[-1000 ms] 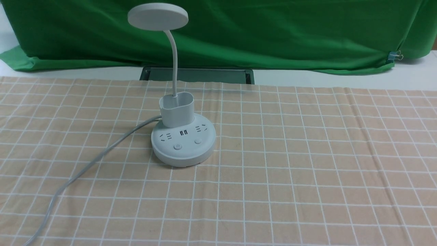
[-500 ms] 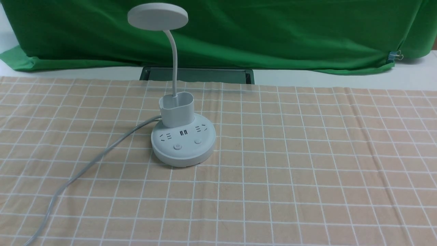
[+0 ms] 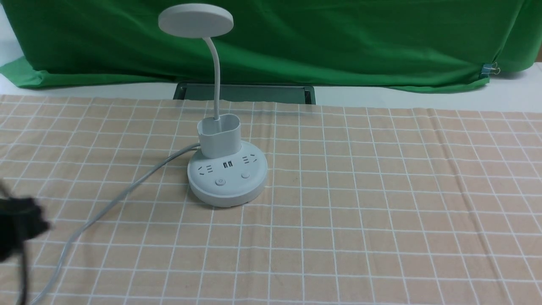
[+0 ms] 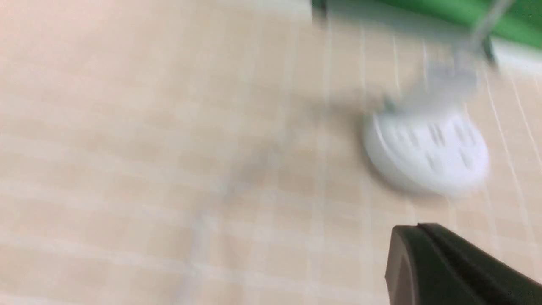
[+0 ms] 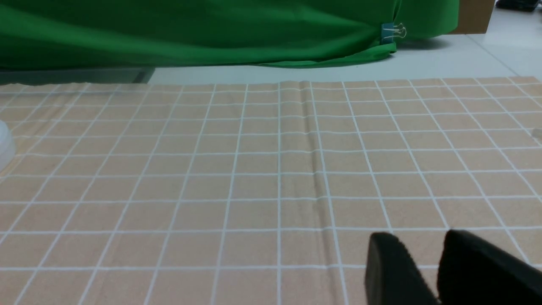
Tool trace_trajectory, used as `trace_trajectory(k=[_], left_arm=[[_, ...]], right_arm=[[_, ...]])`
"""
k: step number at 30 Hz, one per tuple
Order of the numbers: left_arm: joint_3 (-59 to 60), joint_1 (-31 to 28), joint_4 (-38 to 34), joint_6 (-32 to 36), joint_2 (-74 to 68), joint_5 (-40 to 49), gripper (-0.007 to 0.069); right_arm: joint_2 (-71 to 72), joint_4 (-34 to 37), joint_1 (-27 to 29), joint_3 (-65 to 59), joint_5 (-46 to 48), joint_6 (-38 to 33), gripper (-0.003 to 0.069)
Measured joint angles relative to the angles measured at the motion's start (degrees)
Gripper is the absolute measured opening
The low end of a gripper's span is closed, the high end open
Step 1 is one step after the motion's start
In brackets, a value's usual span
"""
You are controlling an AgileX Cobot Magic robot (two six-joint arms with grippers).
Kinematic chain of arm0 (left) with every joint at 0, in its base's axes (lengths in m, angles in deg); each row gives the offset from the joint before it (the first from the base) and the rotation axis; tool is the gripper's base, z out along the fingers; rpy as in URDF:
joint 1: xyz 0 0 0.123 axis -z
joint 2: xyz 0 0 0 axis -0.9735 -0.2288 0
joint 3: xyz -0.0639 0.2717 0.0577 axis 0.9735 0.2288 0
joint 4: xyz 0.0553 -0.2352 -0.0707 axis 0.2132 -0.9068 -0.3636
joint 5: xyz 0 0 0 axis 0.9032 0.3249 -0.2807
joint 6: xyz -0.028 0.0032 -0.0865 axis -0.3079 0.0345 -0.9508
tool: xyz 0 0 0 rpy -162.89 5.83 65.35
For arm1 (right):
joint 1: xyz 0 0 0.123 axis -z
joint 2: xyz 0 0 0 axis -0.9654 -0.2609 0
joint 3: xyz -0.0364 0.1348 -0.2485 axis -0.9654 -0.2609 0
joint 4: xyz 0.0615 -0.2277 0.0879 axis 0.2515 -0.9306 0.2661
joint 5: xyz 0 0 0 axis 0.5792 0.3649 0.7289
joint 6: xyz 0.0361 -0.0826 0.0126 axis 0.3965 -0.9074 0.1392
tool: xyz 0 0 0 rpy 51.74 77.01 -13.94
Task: Turn on the table lamp on the light coffee tablecloth with your hand.
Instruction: 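Press the power button on the lamp base to turn the lamp on with the left gripper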
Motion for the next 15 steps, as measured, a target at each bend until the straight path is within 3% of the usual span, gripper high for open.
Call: trace_trajectory(k=[1,2,5,8,11,12,13,15], left_arm=[[0.0,0.0,-2.9,2.1,-1.3,0.1,0.0003],[0.0,0.0,-13.8,12.2,-5.8,0.9,0.0003],[0.0,0.1,-39.3,33.7,-16.7,5.6,0.0003],[-1.9,2.2,-47.3,42.8,-25.0,8.1,-0.0001],[-6.2,6.8,-46.6,43.6,-32.6,6.7,-0.0004],[-10.2,11.4,-42.0,39.7,-36.5,4.8,-0.0004],[-11.2,11.9,-40.3,39.0,-37.4,4.4,-0.0004],[-18.7,18.3,-26.3,27.4,-42.5,1.9,-0.0006]], right_arm=[[0.0,0.0,0.0,0.0,0.0,0.0,0.0239],[0.0,0.0,0.0,0.0,0.0,0.0,0.0239],[0.0,0.0,0.0,0.0,0.0,0.0,0.0239],[0.0,0.0,0.0,0.0,0.0,0.0,0.0239],[0.0,0.0,0.0,0.0,0.0,0.0,0.0239],[0.0,0.0,0.0,0.0,0.0,0.0,0.0239],[0.0,0.0,0.0,0.0,0.0,0.0,0.0239],[0.0,0.0,0.0,0.0,-0.1,0.0,0.0239]])
